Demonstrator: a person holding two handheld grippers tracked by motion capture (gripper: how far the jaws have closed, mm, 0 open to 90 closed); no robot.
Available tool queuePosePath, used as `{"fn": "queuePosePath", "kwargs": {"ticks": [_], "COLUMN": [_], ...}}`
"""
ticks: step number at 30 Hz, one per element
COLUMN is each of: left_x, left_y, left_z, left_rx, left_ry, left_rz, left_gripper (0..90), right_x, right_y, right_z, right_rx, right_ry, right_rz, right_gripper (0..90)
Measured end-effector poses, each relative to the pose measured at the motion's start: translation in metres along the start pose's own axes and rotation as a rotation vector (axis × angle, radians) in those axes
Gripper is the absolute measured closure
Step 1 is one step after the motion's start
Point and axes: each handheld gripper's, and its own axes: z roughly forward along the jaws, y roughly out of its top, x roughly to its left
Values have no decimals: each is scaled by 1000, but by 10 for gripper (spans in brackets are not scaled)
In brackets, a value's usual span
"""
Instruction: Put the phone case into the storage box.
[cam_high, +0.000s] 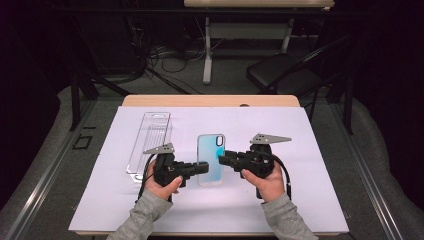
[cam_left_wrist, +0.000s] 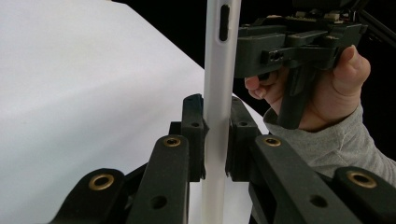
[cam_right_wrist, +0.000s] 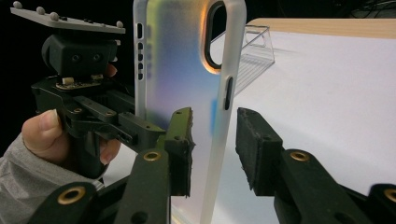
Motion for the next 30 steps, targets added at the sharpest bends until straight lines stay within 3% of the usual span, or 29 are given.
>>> {"fn": "queuePosePath", "kwargs": {"ticks": [30], "left_x": [-1], "left_y": [-2], "left_z": [4], "left_rx": [11], "left_ry": [-6], "left_rz": [13], "left_gripper": [812], "right_x": [-4], "right_y": [0], "right_z": [-1], "right_rx": [-10], "right_ry": [15], "right_rz": [52], "right_gripper": [772]}}
